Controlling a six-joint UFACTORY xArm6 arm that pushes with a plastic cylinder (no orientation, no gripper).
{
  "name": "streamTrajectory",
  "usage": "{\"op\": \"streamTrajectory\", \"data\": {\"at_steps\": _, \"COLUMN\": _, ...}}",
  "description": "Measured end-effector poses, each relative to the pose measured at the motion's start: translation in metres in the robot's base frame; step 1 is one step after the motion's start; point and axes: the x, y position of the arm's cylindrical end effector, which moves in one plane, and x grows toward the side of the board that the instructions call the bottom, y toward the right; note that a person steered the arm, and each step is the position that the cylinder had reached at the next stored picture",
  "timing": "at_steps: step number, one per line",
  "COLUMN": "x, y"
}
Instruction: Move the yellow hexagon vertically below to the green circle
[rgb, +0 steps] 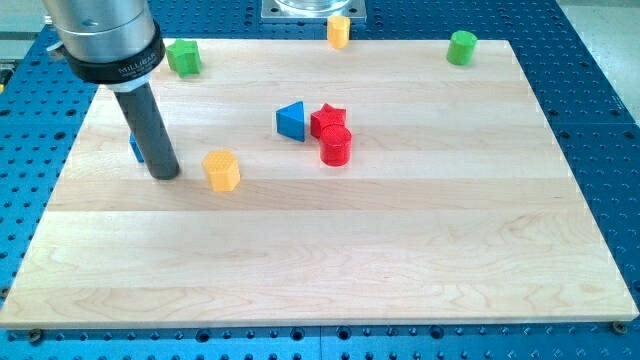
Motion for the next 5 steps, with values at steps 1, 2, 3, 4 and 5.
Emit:
{"op": "streamTrajectory", "data": {"at_steps": 1, "x": 0.000, "y": 0.004}}
{"op": "streamTrajectory", "data": {"at_steps": 2, "x": 0.000, "y": 0.006}}
{"op": "streamTrajectory", "data": {"at_steps": 3, "x": 0.000, "y": 0.006}}
{"op": "streamTrajectory", "data": {"at_steps": 4, "x": 0.000, "y": 0.013}}
{"op": "streamTrajectory", "data": {"at_steps": 5, "x": 0.000, "y": 0.016}}
